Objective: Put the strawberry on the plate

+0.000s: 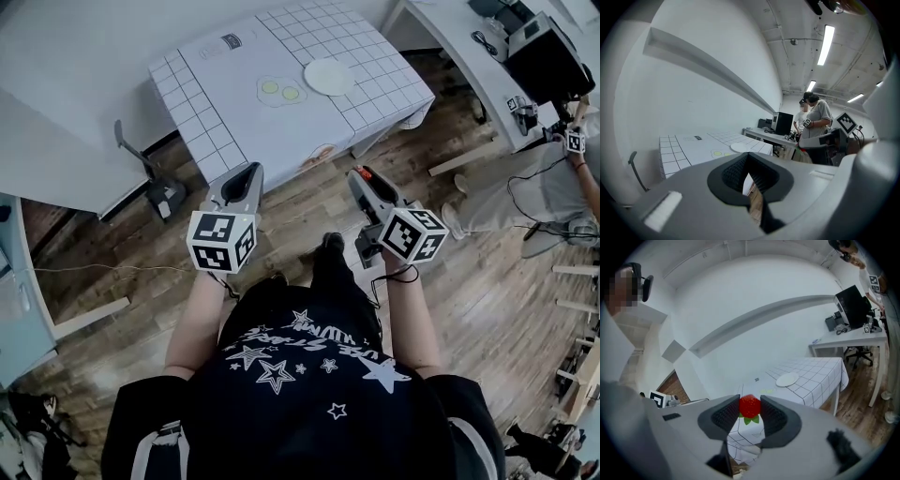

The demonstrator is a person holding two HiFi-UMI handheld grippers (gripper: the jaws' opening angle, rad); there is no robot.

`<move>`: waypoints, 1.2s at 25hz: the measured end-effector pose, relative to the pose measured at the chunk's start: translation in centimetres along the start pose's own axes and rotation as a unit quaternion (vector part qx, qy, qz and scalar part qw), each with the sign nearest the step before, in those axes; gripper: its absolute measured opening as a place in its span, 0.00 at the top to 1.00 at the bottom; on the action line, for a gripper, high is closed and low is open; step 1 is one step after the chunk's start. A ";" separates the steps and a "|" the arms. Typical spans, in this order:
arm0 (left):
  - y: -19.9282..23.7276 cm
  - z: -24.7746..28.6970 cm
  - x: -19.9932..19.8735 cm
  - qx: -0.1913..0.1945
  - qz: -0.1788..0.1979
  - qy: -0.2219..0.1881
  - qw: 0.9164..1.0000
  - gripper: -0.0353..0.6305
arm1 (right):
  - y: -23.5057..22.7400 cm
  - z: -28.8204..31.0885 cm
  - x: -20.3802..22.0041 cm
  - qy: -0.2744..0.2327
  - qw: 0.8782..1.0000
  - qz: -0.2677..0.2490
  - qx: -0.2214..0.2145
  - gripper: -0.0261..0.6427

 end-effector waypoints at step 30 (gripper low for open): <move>-1.2 19.3 -2.6 -0.157 0.026 0.006 0.987 0.93 | -18.4 18.8 -9.6 0.055 0.986 -0.003 -0.159 0.75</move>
Point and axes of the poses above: the fingertips, and each gripper's own axes: z forward along the fingers, y to its left, x out of its underside, the point moved 7 cm from there along -z, backward along the fingers, and after that the axes turned 12 degrees about -y, right-handed, at the moved point
